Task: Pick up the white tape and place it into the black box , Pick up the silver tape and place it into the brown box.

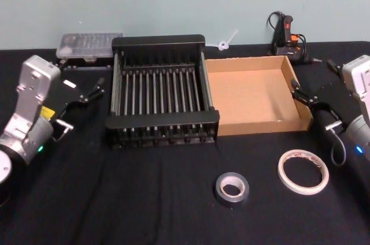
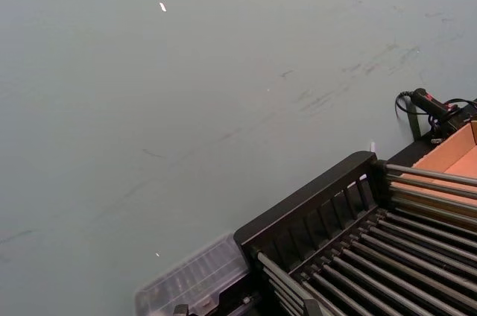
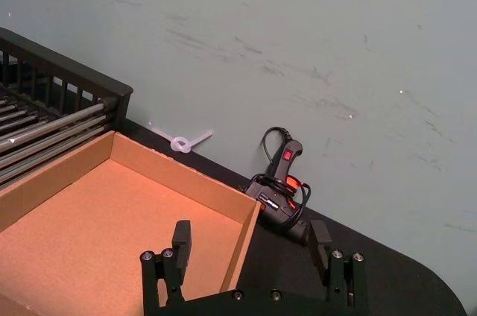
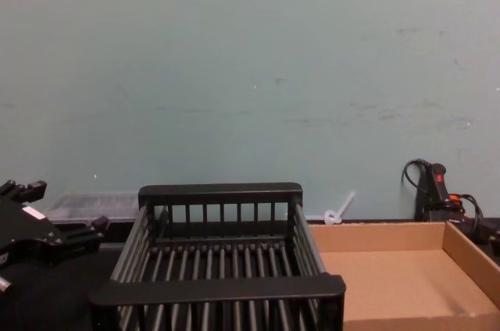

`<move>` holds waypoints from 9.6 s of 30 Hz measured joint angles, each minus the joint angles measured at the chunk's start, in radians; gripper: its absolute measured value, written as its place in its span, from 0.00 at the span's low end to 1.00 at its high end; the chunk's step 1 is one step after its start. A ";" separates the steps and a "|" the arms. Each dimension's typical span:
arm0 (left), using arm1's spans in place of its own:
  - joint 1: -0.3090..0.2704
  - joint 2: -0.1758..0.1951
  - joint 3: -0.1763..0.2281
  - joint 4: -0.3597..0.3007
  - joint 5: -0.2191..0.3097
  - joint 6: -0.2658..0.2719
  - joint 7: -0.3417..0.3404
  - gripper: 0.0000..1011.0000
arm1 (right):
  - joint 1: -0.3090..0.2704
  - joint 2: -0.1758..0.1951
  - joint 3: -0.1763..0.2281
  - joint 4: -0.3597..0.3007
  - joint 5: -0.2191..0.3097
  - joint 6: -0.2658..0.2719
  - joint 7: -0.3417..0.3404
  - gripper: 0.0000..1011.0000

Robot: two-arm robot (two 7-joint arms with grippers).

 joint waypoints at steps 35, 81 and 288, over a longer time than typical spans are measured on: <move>0.000 0.000 0.000 0.000 0.000 0.000 0.000 0.99 | -0.067 0.034 0.074 -0.095 0.043 0.008 0.044 0.99; 0.000 0.000 0.000 0.000 0.000 0.000 0.000 0.99 | -0.441 0.207 0.298 -0.412 0.257 0.361 0.244 0.99; 0.000 0.000 0.000 0.000 0.000 0.000 0.000 0.99 | 0.207 -0.252 -0.004 0.008 -0.021 0.364 0.444 0.09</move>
